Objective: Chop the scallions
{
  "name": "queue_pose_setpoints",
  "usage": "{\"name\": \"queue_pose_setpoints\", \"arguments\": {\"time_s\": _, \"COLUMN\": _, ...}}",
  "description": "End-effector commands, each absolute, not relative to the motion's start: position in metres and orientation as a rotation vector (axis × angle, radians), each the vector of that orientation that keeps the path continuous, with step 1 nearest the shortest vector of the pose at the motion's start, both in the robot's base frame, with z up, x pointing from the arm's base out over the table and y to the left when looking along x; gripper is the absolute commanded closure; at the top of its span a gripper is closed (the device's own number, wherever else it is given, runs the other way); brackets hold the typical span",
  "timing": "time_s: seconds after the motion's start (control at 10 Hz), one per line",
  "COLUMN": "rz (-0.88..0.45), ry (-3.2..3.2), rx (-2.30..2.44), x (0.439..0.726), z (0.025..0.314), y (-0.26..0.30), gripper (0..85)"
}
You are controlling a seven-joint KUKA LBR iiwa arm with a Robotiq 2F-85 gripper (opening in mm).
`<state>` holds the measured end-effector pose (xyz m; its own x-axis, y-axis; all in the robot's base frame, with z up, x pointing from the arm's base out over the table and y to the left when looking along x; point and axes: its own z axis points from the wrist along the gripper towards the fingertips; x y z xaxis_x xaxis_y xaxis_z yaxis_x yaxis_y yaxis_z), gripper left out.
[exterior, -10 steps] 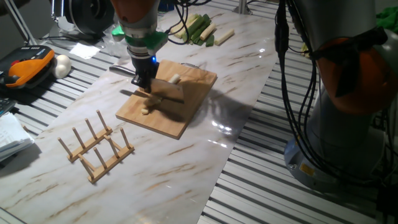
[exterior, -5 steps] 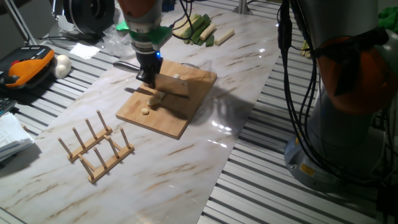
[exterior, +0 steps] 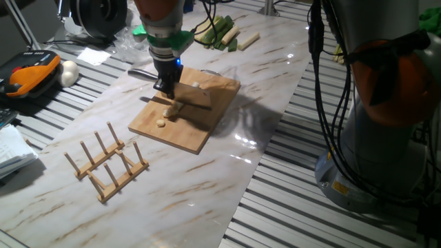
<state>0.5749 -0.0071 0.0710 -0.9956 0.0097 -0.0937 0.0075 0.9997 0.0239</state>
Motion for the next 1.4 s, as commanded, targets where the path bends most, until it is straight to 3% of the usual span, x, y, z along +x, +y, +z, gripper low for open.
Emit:
{"name": "queue_pose_setpoints", "arguments": {"time_s": 0.0, "rz": 0.038, "ry": 3.046, "rx": 0.015, "x": 0.575, "z": 0.070, "y": -0.007, "gripper": 85.0}}
{"name": "queue_pose_setpoints", "arguments": {"time_s": 0.5, "rz": 0.039, "ry": 3.044, "rx": 0.017, "x": 0.573, "z": 0.067, "y": -0.007, "gripper": 85.0}}
{"name": "queue_pose_setpoints", "arguments": {"time_s": 1.3, "rz": 0.055, "ry": 3.012, "rx": 0.019, "x": 0.573, "z": 0.037, "y": -0.005, "gripper": 85.0}}
